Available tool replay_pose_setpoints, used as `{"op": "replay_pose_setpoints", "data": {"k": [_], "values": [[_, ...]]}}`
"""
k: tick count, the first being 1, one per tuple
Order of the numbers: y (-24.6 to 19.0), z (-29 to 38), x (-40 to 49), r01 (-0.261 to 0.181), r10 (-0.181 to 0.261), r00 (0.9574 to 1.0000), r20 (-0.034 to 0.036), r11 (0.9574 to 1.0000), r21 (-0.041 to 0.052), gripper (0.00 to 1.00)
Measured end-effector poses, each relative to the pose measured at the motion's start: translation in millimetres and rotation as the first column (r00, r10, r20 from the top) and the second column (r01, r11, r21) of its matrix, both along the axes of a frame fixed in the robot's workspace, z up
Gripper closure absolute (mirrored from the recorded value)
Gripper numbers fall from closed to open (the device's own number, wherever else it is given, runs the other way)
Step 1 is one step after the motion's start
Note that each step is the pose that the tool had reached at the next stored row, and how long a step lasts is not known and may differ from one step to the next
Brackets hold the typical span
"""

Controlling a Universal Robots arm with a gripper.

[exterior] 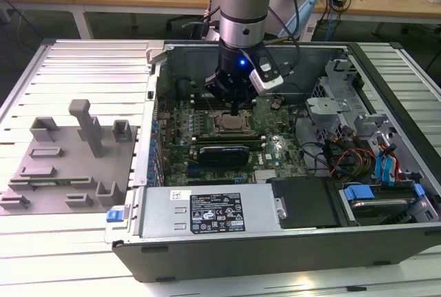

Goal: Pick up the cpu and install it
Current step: 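Install the first cpu locking lever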

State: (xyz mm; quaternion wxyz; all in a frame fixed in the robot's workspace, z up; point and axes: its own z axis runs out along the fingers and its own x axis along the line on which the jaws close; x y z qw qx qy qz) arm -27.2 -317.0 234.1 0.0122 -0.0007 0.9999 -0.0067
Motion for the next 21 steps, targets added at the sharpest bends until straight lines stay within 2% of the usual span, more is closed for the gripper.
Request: {"op": "replay_pose_setpoints", "data": {"k": [3, 8, 12, 17, 21], "values": [[0.0, 0.0, -1.7, 0.000, 0.000, 1.0000, -0.0001, 1.0000, -0.0001, 0.89], [0.1, 0.0, -12.3, 0.000, 0.000, 1.0000, 0.0000, 1.0000, 0.0000, 0.89], [0.2, 0.0, -24.3, 0.000, 0.000, 1.0000, 0.0000, 1.0000, 0.0001, 0.89], [0.0, 0.8, -26.3, 0.000, 0.000, 1.0000, -0.0001, 1.0000, 0.0001, 0.89], [0.2, 8.2, -26.2, 0.000, 0.000, 1.0000, 0.0001, 1.0000, 0.0004, 0.89]]}}
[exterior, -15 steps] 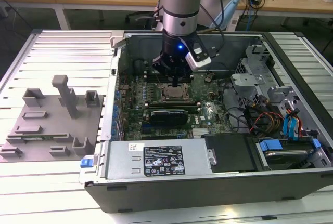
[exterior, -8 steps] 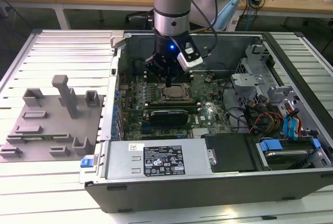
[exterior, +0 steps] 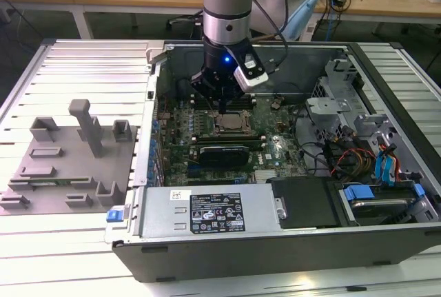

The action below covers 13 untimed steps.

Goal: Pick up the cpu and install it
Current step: 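Install the first cpu locking lever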

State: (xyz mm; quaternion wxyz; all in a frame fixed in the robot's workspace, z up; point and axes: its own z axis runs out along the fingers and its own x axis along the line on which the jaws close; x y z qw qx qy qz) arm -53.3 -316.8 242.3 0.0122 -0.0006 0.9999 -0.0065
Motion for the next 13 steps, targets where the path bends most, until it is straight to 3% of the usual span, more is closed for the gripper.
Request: {"op": "replay_pose_setpoints", "data": {"k": [6, 13], "values": [[0.0, 2.1, -2.2, 0.000, 0.000, 1.0000, -0.0001, 1.0000, -0.0002, 0.89], [0.2, 2.0, -28.3, 0.000, 0.000, 1.0000, 0.0000, 1.0000, 0.0005, 0.89]]}}
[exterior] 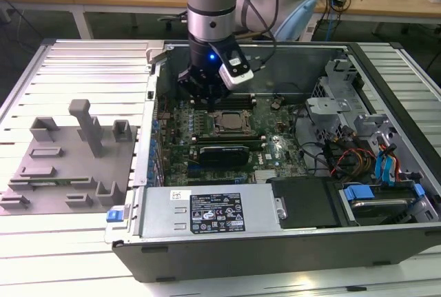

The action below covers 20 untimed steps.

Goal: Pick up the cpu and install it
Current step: 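Install the first cpu locking lever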

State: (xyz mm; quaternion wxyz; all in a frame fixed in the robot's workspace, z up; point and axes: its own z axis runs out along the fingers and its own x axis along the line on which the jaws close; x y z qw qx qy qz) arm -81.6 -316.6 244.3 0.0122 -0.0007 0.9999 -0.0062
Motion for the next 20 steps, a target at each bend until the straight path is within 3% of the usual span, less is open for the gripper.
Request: {"op": "replay_pose_setpoints", "data": {"k": [3, 4, 5, 6, 11, 12, 15, 16, 20], "values": [[0.0, 0.0, -5.8, 0.000, 0.000, 1.0000, -0.0001, 1.0000, 0.0058, 0.89], [0.0, 0.0, -8.5, 0.000, 0.000, 1.0000, 0.0000, 0.9997, 0.0225, 0.89], [0.0, 0.0, -11.3, 0.000, 0.000, 1.0000, 0.0000, 0.9978, 0.0657, 0.89], [0.0, 0.0, -12.8, 0.000, 0.000, 1.0000, 0.0000, 0.9969, 0.0793, 0.89], [0.0, 0.0, -21.9, 0.000, 0.000, 1.0000, 0.0000, 0.9939, 0.1101, 0.89], [0.0, 0.0, -23.3, 0.000, 0.000, 1.0000, -0.0001, 0.9909, 0.1343, 0.89], [0.0, -0.1, -24.7, 0.000, 0.000, 1.0000, 0.0000, 0.9817, 0.1902, 0.89], [0.0, 0.0, -24.7, 0.000, 0.000, 1.0000, -0.0001, 0.9790, 0.2039, 0.89], [0.0, 0.0, -22.1, 0.000, 0.000, 1.0000, -0.0001, 0.9787, 0.2054, 0.89]]}}
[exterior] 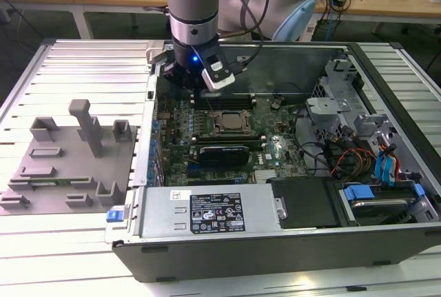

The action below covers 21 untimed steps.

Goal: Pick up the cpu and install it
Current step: 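Install the first cpu locking lever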

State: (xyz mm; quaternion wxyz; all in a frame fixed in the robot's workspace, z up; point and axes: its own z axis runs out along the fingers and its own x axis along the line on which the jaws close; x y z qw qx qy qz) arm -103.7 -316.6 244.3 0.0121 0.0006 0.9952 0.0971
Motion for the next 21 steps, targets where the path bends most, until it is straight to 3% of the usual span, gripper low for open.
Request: {"op": "replay_pose_setpoints", "data": {"k": [10, 13, 15, 21], "values": [[0.0, 0.0, 20.4, 0.000, 0.000, 1.0000, 0.0000, 1.0000, -0.0001, 0.89], [-0.1, 0.0, 28.9, 0.000, 0.000, 1.0000, 0.0000, 1.0000, 0.0000, 0.89], [-0.4, 0.0, 40.4, 0.000, 0.000, 1.0000, -0.0001, 1.0000, 0.0000, 0.89], [-1.3, 0.0, 56.8, 0.001, -0.001, 1.0000, -0.0005, 1.0000, -0.0001, 0.89]]}}
